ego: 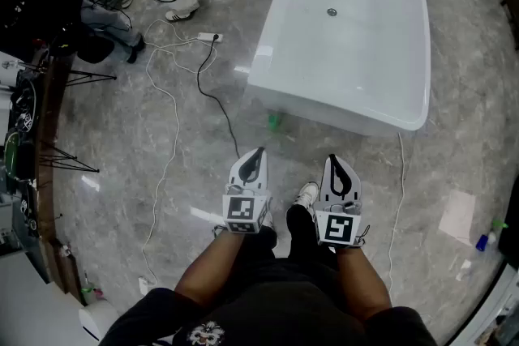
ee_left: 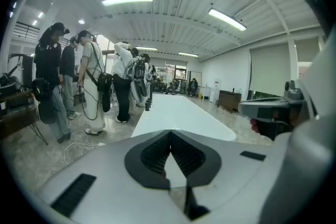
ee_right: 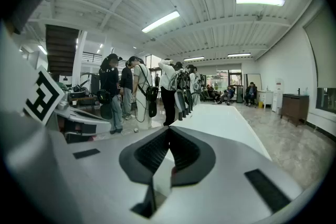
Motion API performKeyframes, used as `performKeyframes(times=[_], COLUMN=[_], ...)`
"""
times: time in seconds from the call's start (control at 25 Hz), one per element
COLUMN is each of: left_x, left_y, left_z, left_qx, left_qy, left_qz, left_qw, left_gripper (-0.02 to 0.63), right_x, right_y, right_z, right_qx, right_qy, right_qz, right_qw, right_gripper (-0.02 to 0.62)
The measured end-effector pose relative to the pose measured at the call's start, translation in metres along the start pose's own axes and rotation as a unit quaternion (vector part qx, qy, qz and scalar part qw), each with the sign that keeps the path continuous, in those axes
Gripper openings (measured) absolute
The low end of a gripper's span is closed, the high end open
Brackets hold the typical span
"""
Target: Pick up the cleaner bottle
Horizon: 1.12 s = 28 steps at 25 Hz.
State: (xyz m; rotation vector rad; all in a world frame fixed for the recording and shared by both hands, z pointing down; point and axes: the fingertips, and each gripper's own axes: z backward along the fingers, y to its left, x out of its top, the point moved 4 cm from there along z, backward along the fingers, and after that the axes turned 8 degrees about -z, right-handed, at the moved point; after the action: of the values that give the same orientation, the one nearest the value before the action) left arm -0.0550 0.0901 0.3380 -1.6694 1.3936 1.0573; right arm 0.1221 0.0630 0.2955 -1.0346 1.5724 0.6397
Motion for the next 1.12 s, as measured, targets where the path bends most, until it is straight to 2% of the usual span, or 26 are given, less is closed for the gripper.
performKeyframes(times=[0.24, 0.36, 0.56, 0.64, 0.76, 1.12], left_x=[-0.043, -0.082, -0.186, -0.229, -0.298, -0.489], left_y=[0.027, 0.041, 0.061, 0.065, 0.074, 0.082], left_z=[-0.068, -0.098, -0.158, -0.174, -0.203, -0.296], left_qx=[0.005, 0.012, 0.016, 0.018, 0.027, 0.056], left_qy=[0.008, 0.005, 0.02, 0.022, 0.023, 0.024], left_qz=[-0.006, -0.014, -0.005, 0.001, -0.005, -0.019], left_qw=[0.9999, 0.9998, 0.9997, 0.9996, 0.9994, 0.998], left_gripper=[0.006, 0.006, 0.016, 0.084, 0.14, 0.197], right_x=[-0.049, -0.083, -0.167, -0.205, -0.261, -0.399], right_y=[-0.018, -0.02, -0.019, -0.014, -0.01, -0.027], right_z=[-0.06, -0.084, -0.134, -0.145, -0.165, -0.229], right_qx=[-0.007, -0.011, -0.017, -0.014, -0.009, 0.014], right_qy=[0.018, 0.022, 0.029, 0.035, 0.036, 0.022], right_qz=[0.004, 0.011, 0.006, 0.014, 0.018, 0.046], right_qw=[1.0, 1.0, 0.999, 0.999, 0.999, 0.999], right_gripper=[0.015, 0.015, 0.015, 0.015, 0.015, 0.015])
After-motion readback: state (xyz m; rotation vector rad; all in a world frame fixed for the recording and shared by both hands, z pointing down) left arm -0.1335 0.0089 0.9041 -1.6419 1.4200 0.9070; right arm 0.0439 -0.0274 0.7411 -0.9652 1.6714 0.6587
